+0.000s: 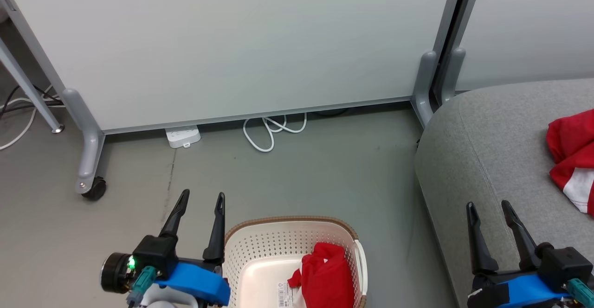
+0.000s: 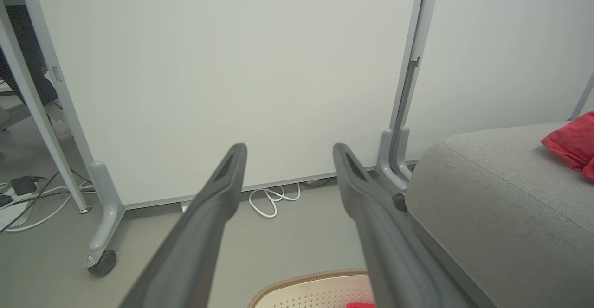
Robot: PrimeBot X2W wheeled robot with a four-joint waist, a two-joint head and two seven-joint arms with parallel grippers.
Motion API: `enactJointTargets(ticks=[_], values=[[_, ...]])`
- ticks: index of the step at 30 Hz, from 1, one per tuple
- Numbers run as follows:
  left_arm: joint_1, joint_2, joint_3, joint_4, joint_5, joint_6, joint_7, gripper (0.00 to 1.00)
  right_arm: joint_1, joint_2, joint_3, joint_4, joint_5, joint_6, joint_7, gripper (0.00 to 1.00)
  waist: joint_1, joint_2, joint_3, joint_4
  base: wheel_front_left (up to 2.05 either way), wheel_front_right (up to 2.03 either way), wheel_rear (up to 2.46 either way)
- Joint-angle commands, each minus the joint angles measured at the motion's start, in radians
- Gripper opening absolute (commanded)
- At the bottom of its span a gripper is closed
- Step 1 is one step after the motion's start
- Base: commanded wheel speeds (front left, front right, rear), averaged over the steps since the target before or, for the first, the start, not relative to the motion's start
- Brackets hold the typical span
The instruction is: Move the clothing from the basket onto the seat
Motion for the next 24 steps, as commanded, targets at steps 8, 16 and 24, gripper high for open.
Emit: enactJointTargets(ticks=[8,16,24], values=[[-0.101,-0.001,-0.071,0.092,0.002,-0.013,-0.003,1.00,-0.066,-0.016,0.032,-0.006,-0.001,0.000,0.000,1.00,0.0000,-0.0001,0.055,-0.047,0.00,0.00,0.00],[-0.220,0.012,-0.144,0.225,-0.014,-0.017,-0.003,1.00,-0.147,-0.022,0.069,-0.021,-0.001,0.000,0.000,1.00,0.0000,-0.0001,0.159,-0.104,0.00,0.00,0.00],[-0.334,0.041,-0.251,0.364,-0.080,-0.015,-0.003,1.00,-0.222,-0.029,0.094,-0.036,-0.003,0.000,0.000,1.00,0.0000,-0.0001,0.265,-0.148,0.00,0.00,0.00]])
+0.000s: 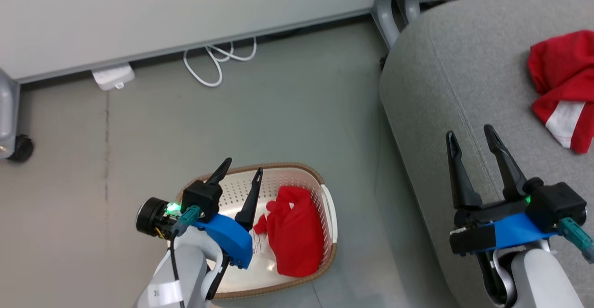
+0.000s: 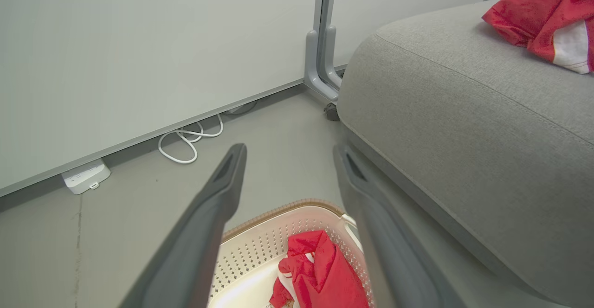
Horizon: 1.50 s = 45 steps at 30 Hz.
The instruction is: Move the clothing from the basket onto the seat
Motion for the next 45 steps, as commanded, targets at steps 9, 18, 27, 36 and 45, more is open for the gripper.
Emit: enactJointTargets(ticks=[9,18,27,36,45], values=[[-0.145,0.041,-0.164,0.185,-0.099,-0.001,-0.003,1.00,-0.092,-0.006,0.022,-0.021,-0.003,0.000,0.000,1.00,-0.0002,0.0000,0.149,-0.068,0.00,0.00,0.00],[-0.253,0.051,-0.365,0.346,-0.248,-0.001,0.024,1.00,-0.158,-0.003,0.042,-0.034,-0.007,0.000,0.000,1.00,-0.0002,0.0000,0.264,-0.095,0.00,0.00,0.00],[-0.343,0.074,-0.527,0.388,-0.396,-0.001,0.088,1.00,-0.223,-0.013,0.054,-0.058,-0.015,0.000,0.000,1.00,-0.0002,0.0000,0.387,-0.101,0.00,0.00,0.00],[-0.404,0.098,-0.653,0.406,-0.509,-0.001,0.122,1.00,-0.268,-0.020,0.063,-0.081,-0.022,0.000,0.000,1.00,-0.0002,0.0000,0.485,-0.111,0.00,0.00,0.00],[-0.468,0.103,-0.756,0.419,-0.585,-0.001,0.128,1.00,-0.296,-0.028,0.056,-0.109,-0.030,0.000,0.000,1.00,-0.0002,0.0000,0.573,-0.118,0.00,0.00,0.00]])
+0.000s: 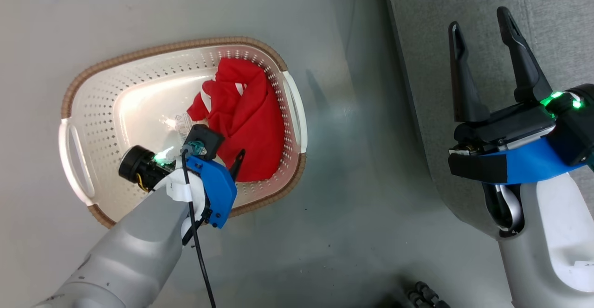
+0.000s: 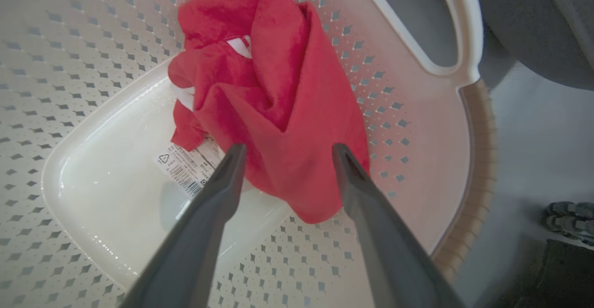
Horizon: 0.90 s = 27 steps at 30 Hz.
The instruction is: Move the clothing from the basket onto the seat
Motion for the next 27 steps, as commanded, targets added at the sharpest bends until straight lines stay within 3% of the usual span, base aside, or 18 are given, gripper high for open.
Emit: enactJointTargets(ticks=[1,19,20,21,22,23,27], values=[[-0.026,0.004,-0.009,0.002,-0.007,-0.001,-0.003,1.00,-0.019,-0.006,-0.001,-0.008,-0.005,0.000,0.000,1.00,-0.0001,0.0000,0.021,-0.002,0.00,0.00,0.00],[-0.134,-0.015,-0.099,0.032,-0.069,-0.001,-0.012,1.00,-0.040,-0.002,-0.009,-0.052,-0.015,0.000,0.000,1.00,-0.0001,0.0000,0.143,-0.012,0.00,0.00,0.00],[-0.138,-0.017,-0.101,0.031,-0.069,-0.001,-0.017,0.94,-0.040,-0.002,-0.010,-0.052,-0.015,0.000,0.000,1.00,-0.0001,0.0000,0.145,-0.012,0.00,0.00,0.00],[-0.141,-0.017,-0.103,0.030,-0.071,-0.001,-0.019,0.41,-0.041,-0.002,-0.011,-0.051,-0.015,0.000,0.000,1.00,-0.0001,0.0000,0.146,-0.012,0.00,0.00,0.00],[-0.144,-0.018,-0.105,0.027,-0.066,-0.001,-0.022,0.08,-0.043,-0.001,-0.010,-0.050,-0.015,0.000,0.000,1.00,-0.0001,0.0000,0.148,-0.012,0.00,0.00,0.00],[-0.145,-0.018,-0.107,0.025,-0.063,-0.001,-0.023,0.00,-0.043,-0.001,-0.010,-0.048,-0.014,0.000,0.000,1.00,-0.0001,0.0000,0.148,-0.012,0.00,0.00,0.00],[-0.145,-0.017,-0.111,0.020,-0.059,-0.001,-0.029,0.00,-0.043,0.002,-0.010,-0.041,-0.013,0.000,0.000,1.00,-0.0001,0.0000,0.147,-0.012,0.00,0.00,0.00]])
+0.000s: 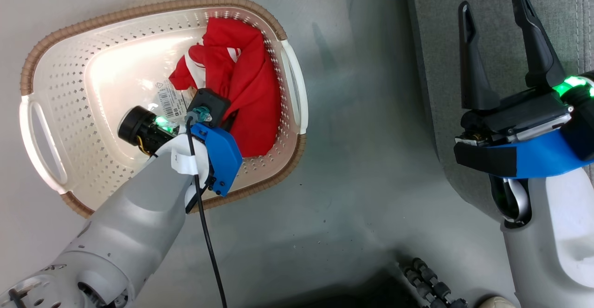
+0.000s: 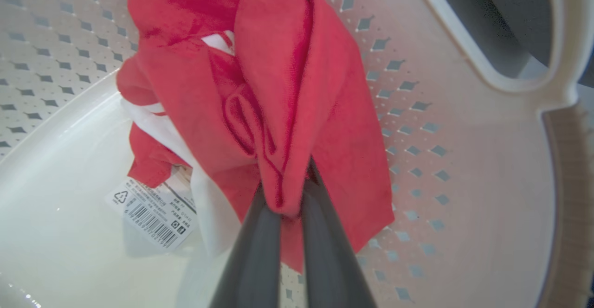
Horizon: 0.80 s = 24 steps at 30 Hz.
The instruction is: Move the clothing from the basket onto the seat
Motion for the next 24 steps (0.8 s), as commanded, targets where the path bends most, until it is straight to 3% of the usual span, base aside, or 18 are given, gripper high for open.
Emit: enactJointTargets(ticks=[1,12,24], values=[[-0.014,-0.001,-0.003,-0.007,0.007,-0.001,-0.009,0.00,-0.013,0.003,-0.003,0.005,0.000,0.000,0.000,1.00,-0.0001,0.0000,-0.003,0.001,0.00,0.00,0.00],[0.003,-0.013,-0.006,-0.044,0.004,-0.001,-0.057,0.00,-0.005,-0.004,-0.015,0.021,0.005,0.000,0.000,1.00,-0.0001,0.0000,-0.050,0.027,0.00,0.00,0.00],[0.035,-0.034,0.001,-0.106,0.017,-0.001,-0.109,0.00,0.036,-0.023,-0.027,0.053,0.009,0.000,0.000,1.00,-0.0001,0.0000,-0.189,0.106,0.00,0.00,0.00]])
